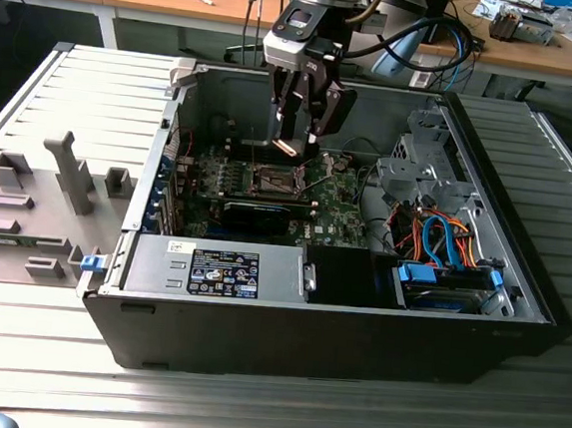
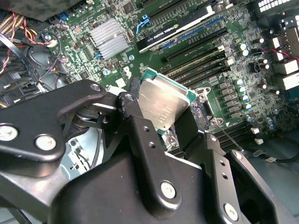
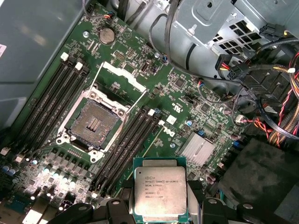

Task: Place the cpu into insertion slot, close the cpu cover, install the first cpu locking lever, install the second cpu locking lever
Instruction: 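Place the cpu into insertion slot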

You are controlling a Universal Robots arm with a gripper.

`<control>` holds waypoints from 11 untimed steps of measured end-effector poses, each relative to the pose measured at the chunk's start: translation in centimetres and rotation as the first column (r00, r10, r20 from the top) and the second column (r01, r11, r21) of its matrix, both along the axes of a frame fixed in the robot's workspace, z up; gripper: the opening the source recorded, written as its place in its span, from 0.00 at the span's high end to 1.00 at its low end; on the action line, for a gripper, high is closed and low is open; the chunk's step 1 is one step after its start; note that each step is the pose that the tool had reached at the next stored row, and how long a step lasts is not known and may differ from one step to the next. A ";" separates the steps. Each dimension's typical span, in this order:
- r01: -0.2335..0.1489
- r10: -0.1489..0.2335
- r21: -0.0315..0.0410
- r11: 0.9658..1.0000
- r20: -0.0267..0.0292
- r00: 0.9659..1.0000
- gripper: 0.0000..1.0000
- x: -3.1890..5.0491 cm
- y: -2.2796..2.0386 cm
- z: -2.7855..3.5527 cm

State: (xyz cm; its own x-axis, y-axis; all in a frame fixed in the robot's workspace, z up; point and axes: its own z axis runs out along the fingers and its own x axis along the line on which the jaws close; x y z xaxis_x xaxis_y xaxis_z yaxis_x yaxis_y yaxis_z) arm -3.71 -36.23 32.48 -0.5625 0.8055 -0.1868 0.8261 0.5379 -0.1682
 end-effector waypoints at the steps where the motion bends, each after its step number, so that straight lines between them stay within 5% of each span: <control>1: 0.001 -0.001 0.000 1.000 0.000 1.000 0.46 0.00 0.00 0.00; 11: 0.007 -0.007 -0.002 1.000 0.000 1.000 0.46 0.00 0.00 -0.04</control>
State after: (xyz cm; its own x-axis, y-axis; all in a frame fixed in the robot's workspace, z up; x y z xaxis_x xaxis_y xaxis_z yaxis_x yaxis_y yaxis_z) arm -3.70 -36.23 32.44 -0.5571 0.8089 -0.1880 0.8296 0.5321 -0.1691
